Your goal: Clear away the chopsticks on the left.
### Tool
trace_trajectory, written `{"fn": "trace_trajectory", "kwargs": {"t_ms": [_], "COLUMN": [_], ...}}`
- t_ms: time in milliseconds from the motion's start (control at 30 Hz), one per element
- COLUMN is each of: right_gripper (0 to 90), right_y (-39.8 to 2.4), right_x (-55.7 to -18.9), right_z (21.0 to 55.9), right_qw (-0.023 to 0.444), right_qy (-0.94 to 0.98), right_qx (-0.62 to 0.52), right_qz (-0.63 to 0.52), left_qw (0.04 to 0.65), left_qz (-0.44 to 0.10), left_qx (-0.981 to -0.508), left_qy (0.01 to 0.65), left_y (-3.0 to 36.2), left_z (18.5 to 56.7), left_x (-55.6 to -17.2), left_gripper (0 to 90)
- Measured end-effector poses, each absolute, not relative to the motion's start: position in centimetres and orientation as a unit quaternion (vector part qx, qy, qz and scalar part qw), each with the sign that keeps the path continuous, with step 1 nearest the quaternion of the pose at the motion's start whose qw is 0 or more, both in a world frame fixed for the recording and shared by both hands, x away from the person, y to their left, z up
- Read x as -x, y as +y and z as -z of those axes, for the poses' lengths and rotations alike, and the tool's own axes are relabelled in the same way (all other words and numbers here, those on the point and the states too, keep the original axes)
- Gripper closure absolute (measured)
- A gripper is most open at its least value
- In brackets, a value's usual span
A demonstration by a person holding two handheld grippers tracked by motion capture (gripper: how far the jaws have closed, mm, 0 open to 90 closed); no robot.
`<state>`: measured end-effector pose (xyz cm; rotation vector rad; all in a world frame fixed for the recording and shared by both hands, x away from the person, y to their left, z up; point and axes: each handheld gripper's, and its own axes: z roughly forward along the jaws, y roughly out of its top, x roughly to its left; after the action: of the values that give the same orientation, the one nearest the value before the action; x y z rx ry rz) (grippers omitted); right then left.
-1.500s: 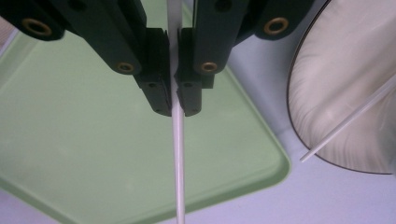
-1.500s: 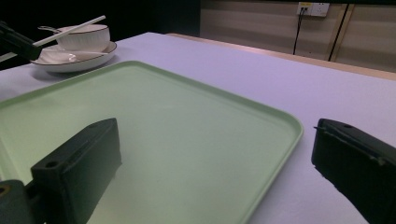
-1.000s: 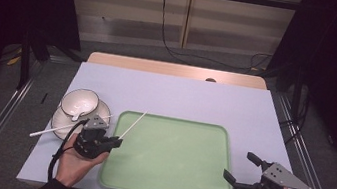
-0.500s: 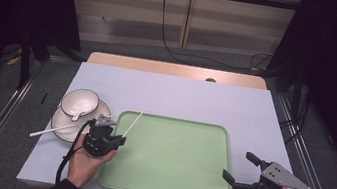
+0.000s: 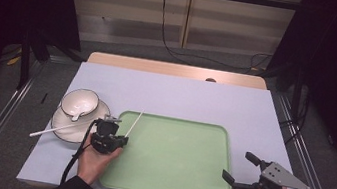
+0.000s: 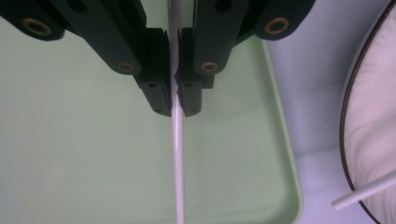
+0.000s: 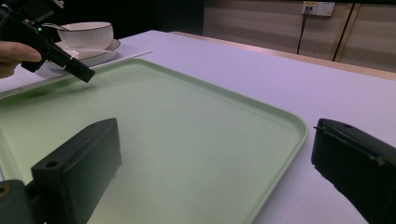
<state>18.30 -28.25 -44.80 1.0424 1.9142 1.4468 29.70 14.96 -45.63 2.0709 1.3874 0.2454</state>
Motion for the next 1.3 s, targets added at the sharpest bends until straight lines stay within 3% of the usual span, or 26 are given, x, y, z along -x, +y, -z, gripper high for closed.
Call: {"fn": "trace_trajectory", "kwargs": {"t_ms": [767,1000,1233,1300], "right_gripper": [1.4,1.4,1.4,1.4], "right_y": [-28.2,-28.2,-28.2,-28.2], "right_x": [-18.3,-18.3,-18.3,-18.3], "right_z": [44.8,44.8,44.8,44.8], "right_qw": [0.256,0.257,0.258,0.258], "right_qy": [0.707,0.707,0.707,0.707], "right_qx": [-0.386,-0.385,-0.384,-0.382], "right_qz": [-0.534,-0.534,-0.535,-0.536], "left_qw": [0.303,0.319,0.356,0.358], "left_qz": [-0.103,-0.109,-0.118,-0.13], "left_qx": [-0.789,-0.789,-0.794,-0.803], "left_qy": [0.525,0.514,0.479,0.458], "left_y": [14.4,14.6,15.3,15.3], "left_z": [46.2,46.0,45.2,45.0], "left_x": [-29.7,-29.6,-29.3,-29.0], "left_gripper": [81.6,72.2,51.6,49.7]}}
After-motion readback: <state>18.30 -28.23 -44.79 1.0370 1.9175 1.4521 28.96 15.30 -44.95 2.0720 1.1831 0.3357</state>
